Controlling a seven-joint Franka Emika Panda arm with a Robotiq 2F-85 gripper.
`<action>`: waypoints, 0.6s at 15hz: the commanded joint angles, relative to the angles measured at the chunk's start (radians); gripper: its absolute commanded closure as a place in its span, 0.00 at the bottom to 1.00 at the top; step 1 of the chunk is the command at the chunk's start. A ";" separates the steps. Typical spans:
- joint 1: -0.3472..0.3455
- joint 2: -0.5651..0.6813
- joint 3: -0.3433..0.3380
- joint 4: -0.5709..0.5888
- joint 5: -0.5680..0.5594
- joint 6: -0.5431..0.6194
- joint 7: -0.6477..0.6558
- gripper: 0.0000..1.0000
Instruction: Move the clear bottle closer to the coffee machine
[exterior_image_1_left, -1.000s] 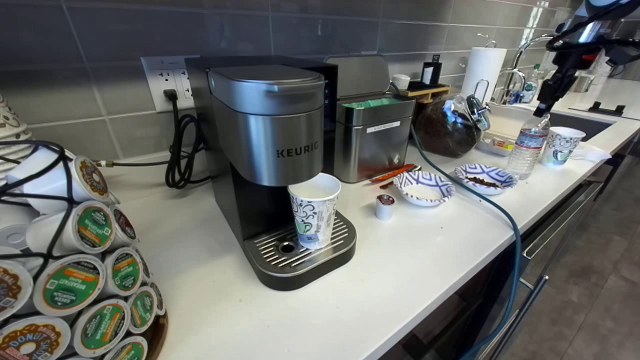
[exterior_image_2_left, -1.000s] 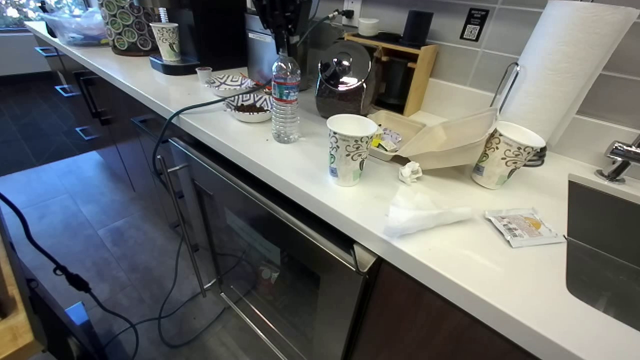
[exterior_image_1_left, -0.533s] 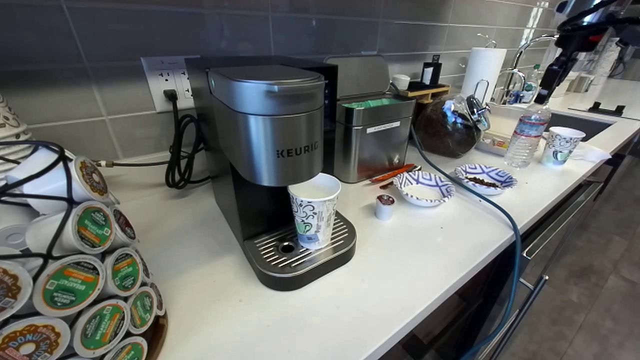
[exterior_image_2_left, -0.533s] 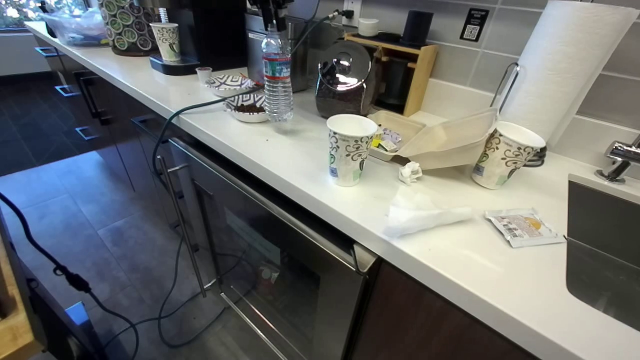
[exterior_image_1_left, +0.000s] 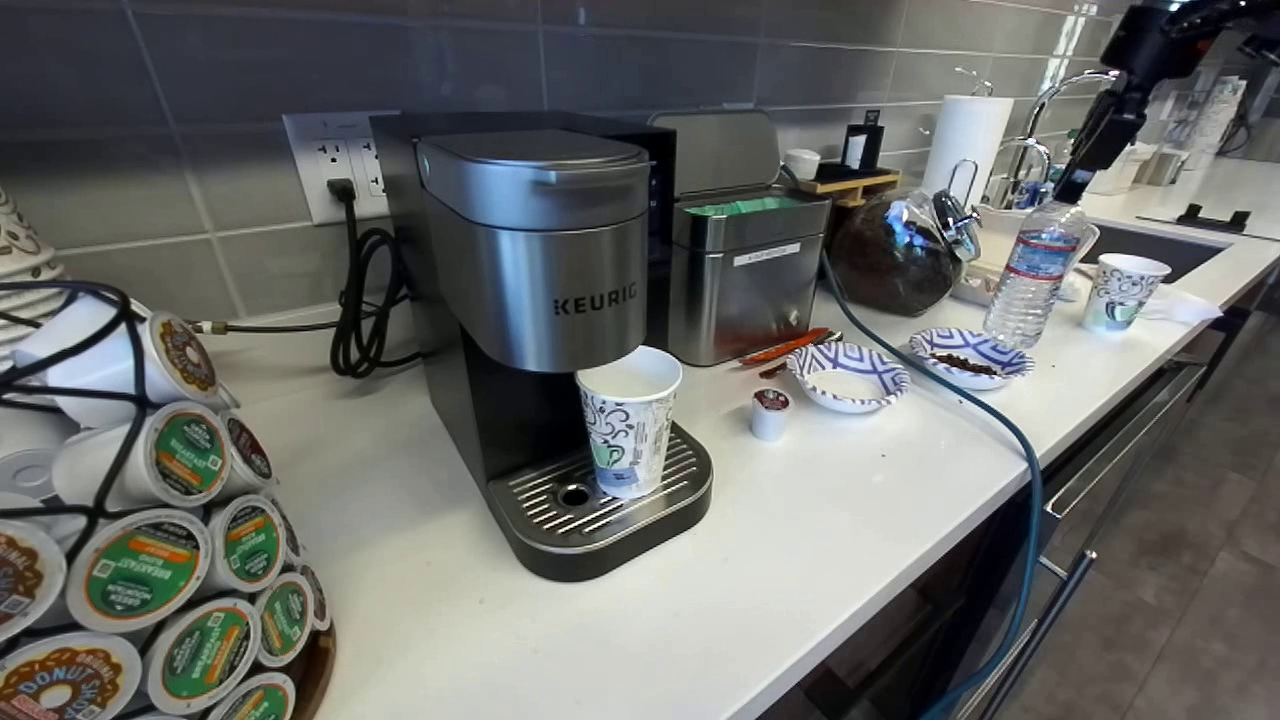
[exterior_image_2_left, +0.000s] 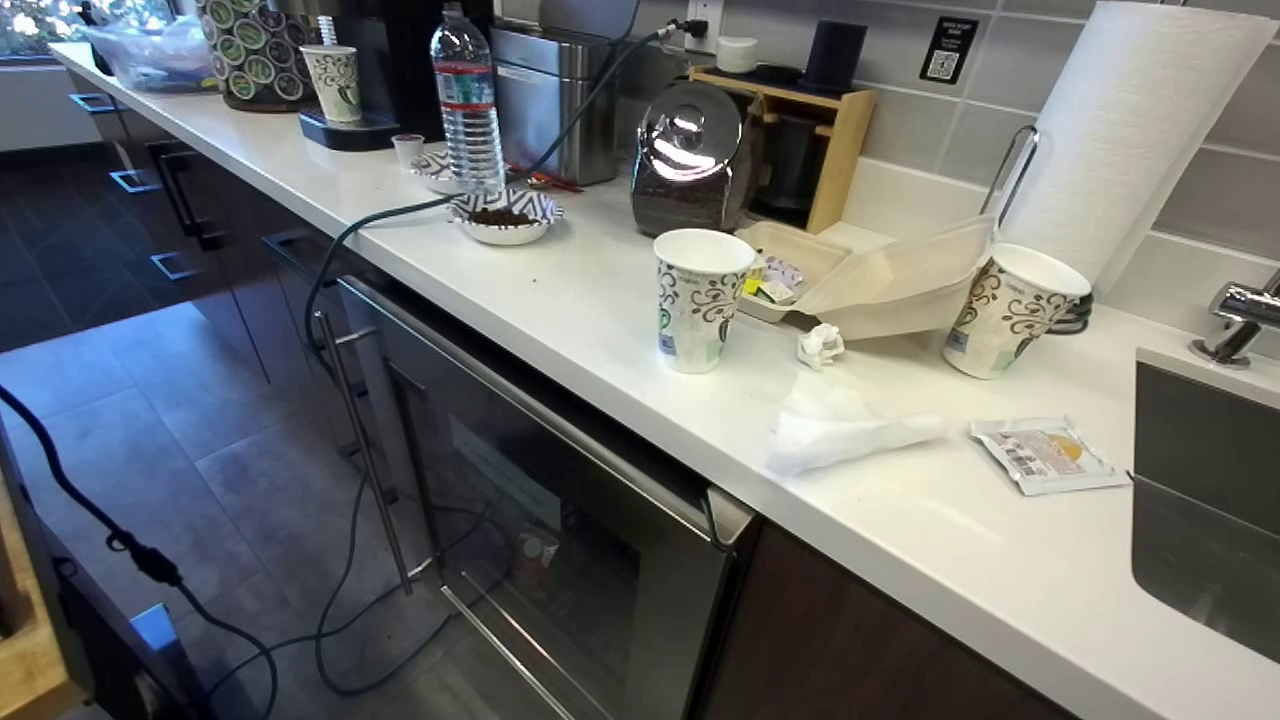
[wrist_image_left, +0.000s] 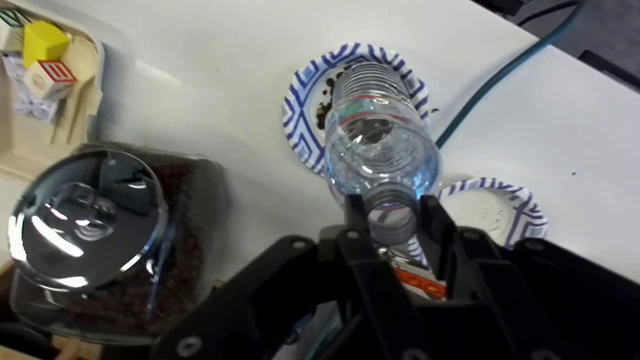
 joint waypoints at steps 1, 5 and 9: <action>0.062 -0.052 0.025 -0.025 0.031 -0.069 -0.100 0.92; 0.092 -0.034 0.037 -0.008 0.035 -0.098 -0.109 0.69; 0.100 -0.034 0.038 -0.008 0.042 -0.104 -0.133 0.69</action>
